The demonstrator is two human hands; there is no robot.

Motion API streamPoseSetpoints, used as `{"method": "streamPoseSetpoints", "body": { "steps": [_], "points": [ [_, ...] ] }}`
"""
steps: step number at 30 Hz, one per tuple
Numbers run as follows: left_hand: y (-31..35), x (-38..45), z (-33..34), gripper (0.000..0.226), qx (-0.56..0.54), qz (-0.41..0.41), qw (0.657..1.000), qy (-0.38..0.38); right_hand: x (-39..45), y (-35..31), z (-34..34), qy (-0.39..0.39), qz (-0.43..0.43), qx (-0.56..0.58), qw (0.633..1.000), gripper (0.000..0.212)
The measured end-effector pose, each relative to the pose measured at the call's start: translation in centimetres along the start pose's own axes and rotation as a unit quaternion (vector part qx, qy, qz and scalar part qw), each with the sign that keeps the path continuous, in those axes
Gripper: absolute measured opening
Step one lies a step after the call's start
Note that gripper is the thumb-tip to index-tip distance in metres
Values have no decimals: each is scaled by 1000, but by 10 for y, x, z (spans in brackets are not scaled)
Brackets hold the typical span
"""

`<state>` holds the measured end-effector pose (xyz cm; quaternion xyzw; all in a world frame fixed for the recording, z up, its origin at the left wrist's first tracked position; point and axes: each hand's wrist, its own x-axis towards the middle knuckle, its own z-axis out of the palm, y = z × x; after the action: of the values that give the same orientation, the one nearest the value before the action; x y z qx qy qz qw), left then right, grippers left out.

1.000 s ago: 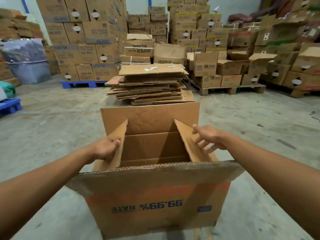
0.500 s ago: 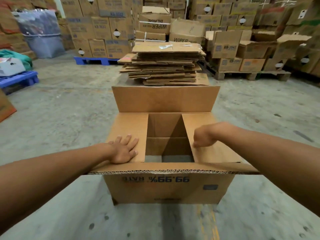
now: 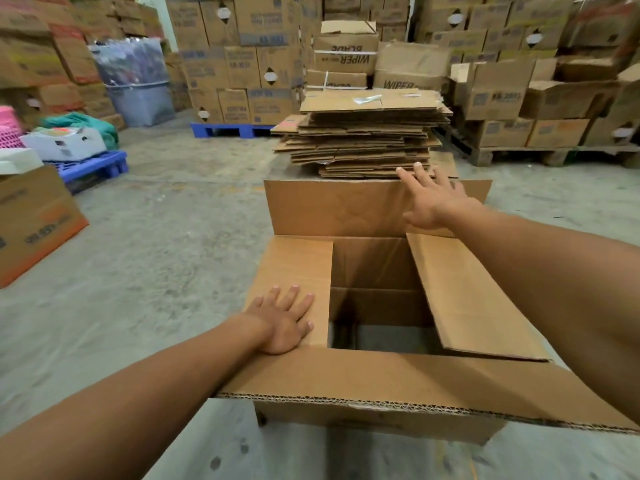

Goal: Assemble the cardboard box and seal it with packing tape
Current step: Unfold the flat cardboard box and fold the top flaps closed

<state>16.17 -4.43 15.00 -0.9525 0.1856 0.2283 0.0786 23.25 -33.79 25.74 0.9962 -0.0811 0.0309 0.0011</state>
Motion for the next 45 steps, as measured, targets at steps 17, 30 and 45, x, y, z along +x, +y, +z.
{"method": "streamPoseSetpoints", "body": {
  "steps": [17, 30, 45],
  "points": [
    [8, -38, -20, 65, -100, 112, 988, 49, -69, 7, 74, -185, -43, 55, 980, 105],
    [24, -57, -107, 36, -105, 215, 953, 187, -41, -4, -10, -394, 107, 81, 909, 96],
    [-10, 51, -6, 61, -102, 30, 971, 213, -91, 73, 109, -78, 3, 39, 996, 60]
  ]
}}
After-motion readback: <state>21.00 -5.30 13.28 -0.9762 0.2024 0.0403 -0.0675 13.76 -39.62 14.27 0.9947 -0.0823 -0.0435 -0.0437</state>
